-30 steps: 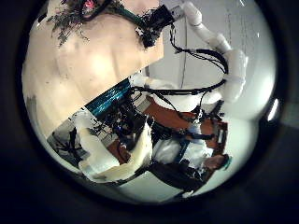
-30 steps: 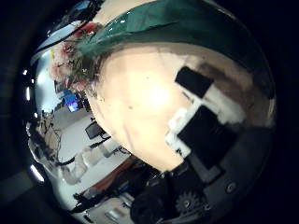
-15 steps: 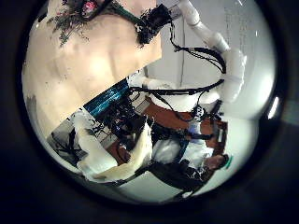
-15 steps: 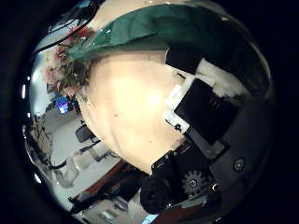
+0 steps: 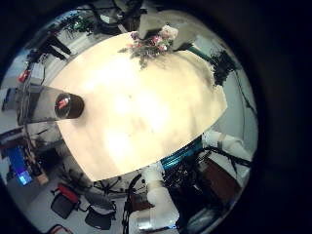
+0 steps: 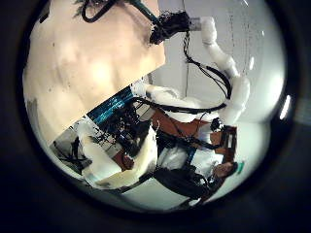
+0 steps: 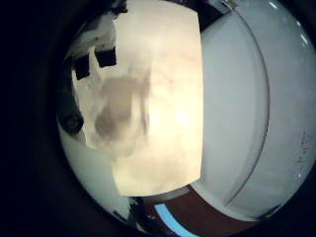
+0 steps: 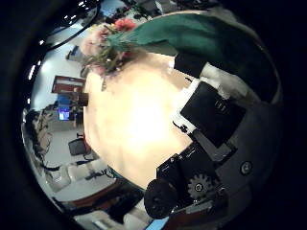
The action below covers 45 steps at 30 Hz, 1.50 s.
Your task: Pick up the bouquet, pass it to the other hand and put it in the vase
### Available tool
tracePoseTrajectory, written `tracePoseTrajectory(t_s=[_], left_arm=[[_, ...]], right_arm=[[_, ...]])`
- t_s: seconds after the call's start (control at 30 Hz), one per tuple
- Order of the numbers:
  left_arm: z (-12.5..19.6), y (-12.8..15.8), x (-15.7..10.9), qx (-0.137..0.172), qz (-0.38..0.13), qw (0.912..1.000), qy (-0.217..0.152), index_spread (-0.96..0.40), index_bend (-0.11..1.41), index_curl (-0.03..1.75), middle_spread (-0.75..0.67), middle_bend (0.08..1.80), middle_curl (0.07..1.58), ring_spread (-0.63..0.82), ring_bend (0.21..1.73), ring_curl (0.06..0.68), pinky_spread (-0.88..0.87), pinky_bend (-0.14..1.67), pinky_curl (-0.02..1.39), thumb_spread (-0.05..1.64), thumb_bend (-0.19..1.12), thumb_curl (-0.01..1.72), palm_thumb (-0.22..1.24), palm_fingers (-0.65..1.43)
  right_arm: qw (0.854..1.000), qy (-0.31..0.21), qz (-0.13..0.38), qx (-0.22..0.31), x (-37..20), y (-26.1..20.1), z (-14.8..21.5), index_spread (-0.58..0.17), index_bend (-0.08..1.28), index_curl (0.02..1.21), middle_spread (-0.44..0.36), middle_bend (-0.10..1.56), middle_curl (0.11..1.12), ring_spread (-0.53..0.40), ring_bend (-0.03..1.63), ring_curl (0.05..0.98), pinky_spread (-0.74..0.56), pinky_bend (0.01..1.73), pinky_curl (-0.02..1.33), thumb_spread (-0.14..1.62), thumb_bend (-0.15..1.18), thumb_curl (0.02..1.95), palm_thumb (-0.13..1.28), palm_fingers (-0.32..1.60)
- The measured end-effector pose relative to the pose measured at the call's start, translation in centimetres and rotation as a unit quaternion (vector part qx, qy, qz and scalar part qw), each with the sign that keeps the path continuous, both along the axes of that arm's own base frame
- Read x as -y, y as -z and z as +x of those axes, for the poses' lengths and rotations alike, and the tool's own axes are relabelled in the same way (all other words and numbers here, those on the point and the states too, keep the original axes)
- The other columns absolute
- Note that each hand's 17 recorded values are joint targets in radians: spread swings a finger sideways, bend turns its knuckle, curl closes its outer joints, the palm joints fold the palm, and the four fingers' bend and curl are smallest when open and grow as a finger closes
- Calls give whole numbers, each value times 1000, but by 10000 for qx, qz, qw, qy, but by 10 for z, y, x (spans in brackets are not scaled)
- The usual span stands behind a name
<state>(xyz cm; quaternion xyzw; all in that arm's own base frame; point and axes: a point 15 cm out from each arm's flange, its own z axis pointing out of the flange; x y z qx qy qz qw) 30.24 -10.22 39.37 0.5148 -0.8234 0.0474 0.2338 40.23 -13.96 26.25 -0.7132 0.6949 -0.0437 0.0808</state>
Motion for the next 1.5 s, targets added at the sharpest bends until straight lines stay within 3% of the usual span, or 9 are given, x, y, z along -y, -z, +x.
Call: tracePoseTrajectory(t_s=[0.23, 0.43, 0.67, 0.87, 0.93, 1.1, 1.27, 1.4, 1.5], left_arm=[[0, -14, -12, 7, -403, 9990, -195, 41, 164, 284, 485, 199, 311, 623, 510, 208, 615, 228, 316, 1139, -18, 302, 309, 4], [-4, -31, -15, 68, -733, 9967, -348, 45, 174, 295, 467, 199, 316, 608, 502, 206, 608, 217, 312, 1151, -19, 302, 312, 31], [-10, -58, -20, 359, -1185, 9905, -591, 53, 182, 319, 372, 256, 344, 572, 488, 199, 580, 181, 295, 1152, -21, 303, 310, 154], [-9, -81, -5, 567, -1807, 9794, -696, 58, 172, 327, 322, 263, 359, 547, 505, 205, 552, 189, 289, 1142, -26, 301, 280, 180], [-6, -89, 0, 606, -2072, 9736, -738, 62, 171, 329, 316, 259, 360, 537, 510, 206, 549, 191, 288, 1131, -27, 302, 266, 183], [0, -114, 22, 632, -2954, 9496, -841, 79, 172, 331, 318, 252, 361, 534, 517, 206, 543, 192, 288, 1115, -24, 305, 258, 185], [7, -140, 34, 644, -3704, 9212, -1000, 100, 159, 327, 325, 241, 362, 531, 527, 207, 541, 198, 292, 1094, -25, 312, 255, 173], [10, -151, 46, 480, -4138, 9031, -1039, 117, 157, 320, 338, 229, 360, 529, 540, 209, 541, 204, 298, 1079, -28, 314, 245, 163], [15, -161, 53, 395, -4511, 8853, -1055, 125, 156, 315, 348, 219, 359, 528, 550, 210, 536, 210, 303, 1072, -24, 317, 245, 155]], right_arm=[[9929, -215, 907, 739, -42, -95, 0, -237, 1166, 896, -143, 1307, 888, -200, 1422, 711, -192, 1373, 653, 836, 63, 867, 1180, 1149], [9713, -171, 1805, 1538, -54, -175, -1, -221, 1183, 879, -132, 1324, 867, -195, 1433, 714, -183, 1353, 689, 820, 55, 932, 1180, 1147], [9318, 83, 2691, 2436, -51, -246, 1, -207, 1202, 857, -125, 1337, 846, -192, 1438, 715, -179, 1329, 728, 803, 45, 1001, 1179, 1147], [8718, 225, 3924, 2924, -55, -291, -7, -201, 1213, 841, -122, 1352, 835, -191, 1440, 715, -179, 1311, 759, 794, 35, 1052, 1177, 1145], [8552, 54, 4314, 2874, -67, -299, -13, -199, 1216, 837, -121, 1355, 831, -191, 1440, 715, -179, 1305, 769, 792, 31, 1068, 1176, 1144], [8103, -399, 5238, 2598, -94, -309, -25, -196, 1222, 827, -119, 1363, 819, -190, 1440, 714, -180, 1290, 793, 790, 23, 1103, 1176, 1145], [7840, -554, 5793, 2161, -115, -289, -37, -194, 1228, 818, -117, 1369, 810, -190, 1441, 713, -182, 1277, 815, 794, 17, 1132, 1179, 1145], [7439, -818, 6377, 1824, -144, -278, -52, -193, 1232, 812, -116, 1373, 803, -190, 1441, 713, -184, 1267, 831, 798, 11, 1152, 1180, 1145], [7296, -1057, 6570, 1579, -167, -271, -58, -192, 1235, 808, -116, 1376, 798, -190, 1441, 713, -186, 1260, 843, 800, 6, 1166, 1181, 1145]])
